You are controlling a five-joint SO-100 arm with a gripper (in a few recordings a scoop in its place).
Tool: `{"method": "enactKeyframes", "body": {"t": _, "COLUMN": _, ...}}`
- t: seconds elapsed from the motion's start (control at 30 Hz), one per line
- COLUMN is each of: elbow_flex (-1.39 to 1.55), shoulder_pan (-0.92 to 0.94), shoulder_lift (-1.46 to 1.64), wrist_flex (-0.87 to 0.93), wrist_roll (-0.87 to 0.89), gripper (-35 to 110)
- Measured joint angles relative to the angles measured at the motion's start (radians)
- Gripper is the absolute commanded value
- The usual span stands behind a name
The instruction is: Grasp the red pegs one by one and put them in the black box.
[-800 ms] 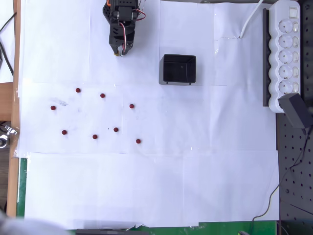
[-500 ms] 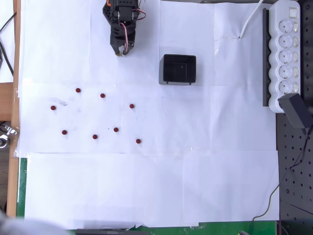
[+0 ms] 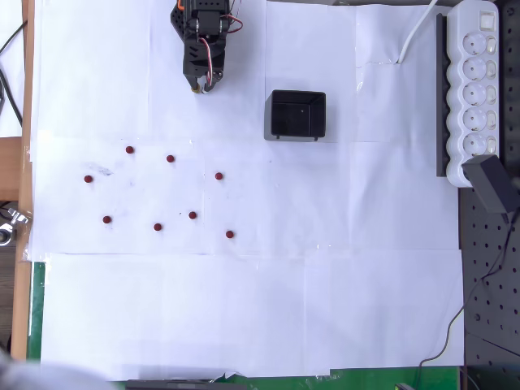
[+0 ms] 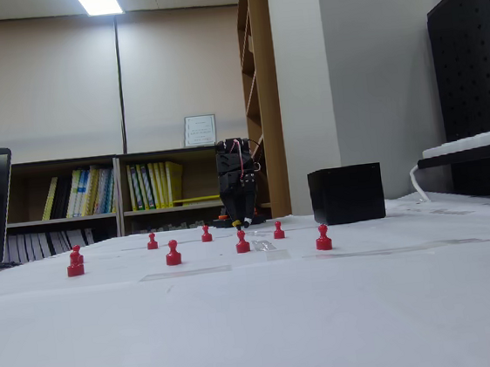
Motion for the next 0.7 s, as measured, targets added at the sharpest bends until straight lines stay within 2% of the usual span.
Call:
{"method": "enactKeyframes", "body": {"t": 0.57, "elbow_flex": 0.000, "shoulder_pan": 0.000, "shoulder_lift": 0.000, "wrist_flex": 0.000, "wrist_roll": 0.000, "gripper": 0}}
{"method": "enactKeyframes", "body": {"t": 0.7, "elbow_flex": 0.000, "shoulder_pan": 0.000, "shoulder_lift": 0.000, "wrist_flex": 0.009, "wrist_roll": 0.094, "gripper": 0}}
